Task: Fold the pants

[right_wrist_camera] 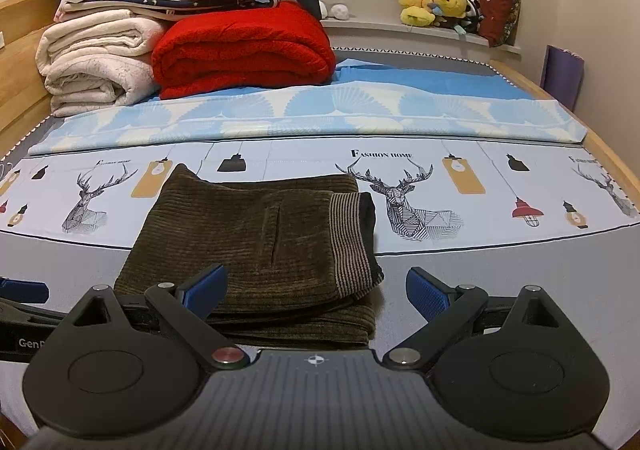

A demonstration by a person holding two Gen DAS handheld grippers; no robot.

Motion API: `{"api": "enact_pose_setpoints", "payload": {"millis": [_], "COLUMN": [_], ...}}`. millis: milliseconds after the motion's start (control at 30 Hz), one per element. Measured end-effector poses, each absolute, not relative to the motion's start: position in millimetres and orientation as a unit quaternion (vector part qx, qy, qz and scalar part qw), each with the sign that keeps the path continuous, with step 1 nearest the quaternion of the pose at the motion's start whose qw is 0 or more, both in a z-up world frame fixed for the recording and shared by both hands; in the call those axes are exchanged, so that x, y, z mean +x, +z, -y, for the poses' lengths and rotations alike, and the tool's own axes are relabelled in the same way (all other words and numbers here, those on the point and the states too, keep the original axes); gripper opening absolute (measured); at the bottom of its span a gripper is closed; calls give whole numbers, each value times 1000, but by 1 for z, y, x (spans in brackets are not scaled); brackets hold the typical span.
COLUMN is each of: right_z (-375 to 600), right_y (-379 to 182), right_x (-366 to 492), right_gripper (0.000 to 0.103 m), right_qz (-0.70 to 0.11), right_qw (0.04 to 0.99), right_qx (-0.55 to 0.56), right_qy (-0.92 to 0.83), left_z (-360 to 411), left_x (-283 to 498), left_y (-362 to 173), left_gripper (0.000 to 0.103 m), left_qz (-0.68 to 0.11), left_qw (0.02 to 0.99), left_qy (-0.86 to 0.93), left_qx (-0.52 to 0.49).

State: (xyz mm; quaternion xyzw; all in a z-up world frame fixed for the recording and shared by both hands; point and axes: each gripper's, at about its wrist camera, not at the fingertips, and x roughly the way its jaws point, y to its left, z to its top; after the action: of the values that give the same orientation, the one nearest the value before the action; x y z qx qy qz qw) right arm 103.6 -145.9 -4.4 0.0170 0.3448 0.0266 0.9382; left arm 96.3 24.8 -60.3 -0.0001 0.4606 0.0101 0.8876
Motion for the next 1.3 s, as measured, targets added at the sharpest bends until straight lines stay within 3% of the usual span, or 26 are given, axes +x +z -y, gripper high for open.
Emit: {"api": "enact_pose_setpoints", "payload": {"millis": [1300], "right_z": [141], "right_y": [-7], "right_x": [104], "right_gripper": [96], "right_qz": [-348], "right_qw": [937], "right_qx": [11], "right_qy": [34], "left_z": [-29], "left_x": [95], "left_y": [-57], "left_gripper": [97], "left_qz": [-457], "left_qw": [890], "left_qy": [9], "left_qx": [4]}}
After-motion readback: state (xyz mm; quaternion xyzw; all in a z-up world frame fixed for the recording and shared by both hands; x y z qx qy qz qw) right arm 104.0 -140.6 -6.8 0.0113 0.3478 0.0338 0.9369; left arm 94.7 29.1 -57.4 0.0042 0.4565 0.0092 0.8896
